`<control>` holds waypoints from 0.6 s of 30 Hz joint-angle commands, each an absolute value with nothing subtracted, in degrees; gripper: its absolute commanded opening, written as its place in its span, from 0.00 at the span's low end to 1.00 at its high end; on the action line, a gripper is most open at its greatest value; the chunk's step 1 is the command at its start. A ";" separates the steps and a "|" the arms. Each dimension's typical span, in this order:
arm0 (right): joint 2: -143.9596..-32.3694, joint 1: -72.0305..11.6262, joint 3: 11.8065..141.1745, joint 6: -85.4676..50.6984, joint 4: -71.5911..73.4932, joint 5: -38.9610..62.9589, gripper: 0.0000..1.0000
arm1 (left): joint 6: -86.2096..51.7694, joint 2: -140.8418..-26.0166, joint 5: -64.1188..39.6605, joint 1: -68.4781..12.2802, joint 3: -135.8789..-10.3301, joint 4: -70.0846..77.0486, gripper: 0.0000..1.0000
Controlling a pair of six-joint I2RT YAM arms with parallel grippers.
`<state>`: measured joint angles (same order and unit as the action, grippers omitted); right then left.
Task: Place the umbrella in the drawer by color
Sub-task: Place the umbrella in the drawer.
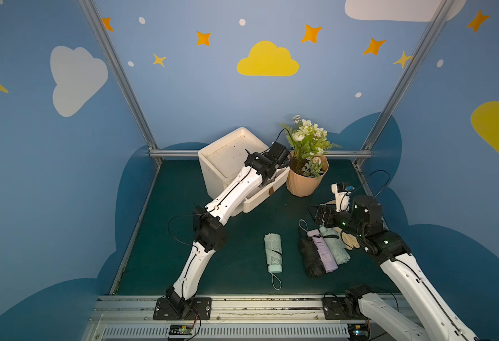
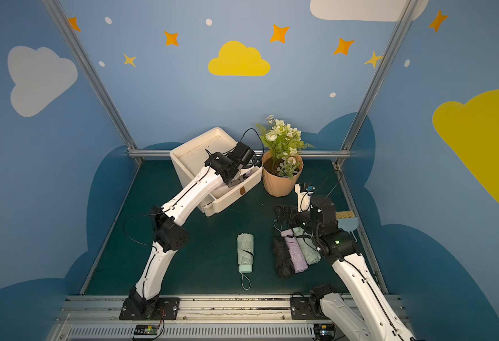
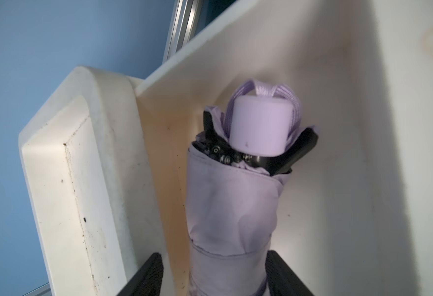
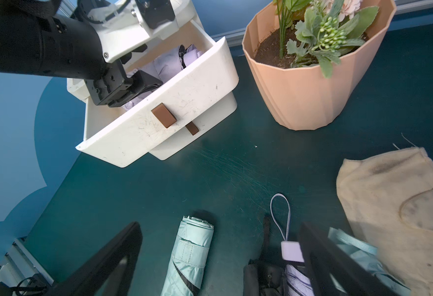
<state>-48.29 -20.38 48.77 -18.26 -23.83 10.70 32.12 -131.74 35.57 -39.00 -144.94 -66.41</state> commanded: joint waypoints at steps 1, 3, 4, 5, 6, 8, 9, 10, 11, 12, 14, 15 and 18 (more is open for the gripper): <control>-48.65 -20.13 48.25 -18.93 -22.25 11.86 0.98 | 32.01 -130.34 38.98 -37.53 -145.15 -65.15 0.67; -48.86 -20.18 48.27 -18.90 -22.30 12.10 0.98 | 32.13 -129.92 38.72 -37.44 -145.31 -64.96 0.66; -49.02 -20.01 48.25 -18.85 -22.24 12.32 0.98 | 32.11 -129.68 38.52 -37.43 -145.30 -64.88 0.65; -49.13 -20.04 48.25 -18.92 -22.24 12.47 0.98 | 32.18 -129.45 38.41 -37.44 -145.28 -64.82 0.64; -49.29 -20.04 48.25 -18.98 -22.20 12.85 0.98 | 32.25 -129.25 38.56 -37.31 -145.28 -64.70 0.63; -49.65 -20.04 48.31 -19.06 -22.17 13.45 0.98 | 32.72 -129.16 39.34 -37.18 -145.29 -64.60 0.62; -49.87 -20.04 48.34 -19.22 -22.07 13.86 0.98 | 32.83 -129.24 39.76 -36.90 -145.26 -64.52 0.62; -50.07 -20.04 48.44 -19.23 -21.97 14.34 0.98 | 32.75 -129.29 39.73 -36.61 -145.28 -64.65 0.62; -50.18 -20.04 48.48 -19.35 -21.89 14.56 0.98 | 32.58 -129.29 39.58 -36.26 -145.28 -64.75 0.64; -50.38 -20.04 48.43 -19.40 -21.81 14.84 0.98 | 32.50 -129.24 39.26 -36.12 -145.13 -64.86 0.66; -50.66 -20.08 48.52 -19.50 -21.78 15.10 0.98 | 32.63 -129.29 39.30 -35.96 -145.11 -64.74 0.69; -50.76 -20.04 48.53 -19.53 -21.77 15.20 0.98 | 32.98 -129.29 39.77 -35.86 -145.19 -64.50 0.71; -50.98 -20.03 48.34 -19.69 -21.45 15.64 0.98 | 33.12 -129.17 39.50 -35.92 -146.11 -64.29 0.75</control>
<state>-50.83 -20.34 48.77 -19.29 -23.11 14.48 33.15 -131.66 35.46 -38.76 -144.97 -65.82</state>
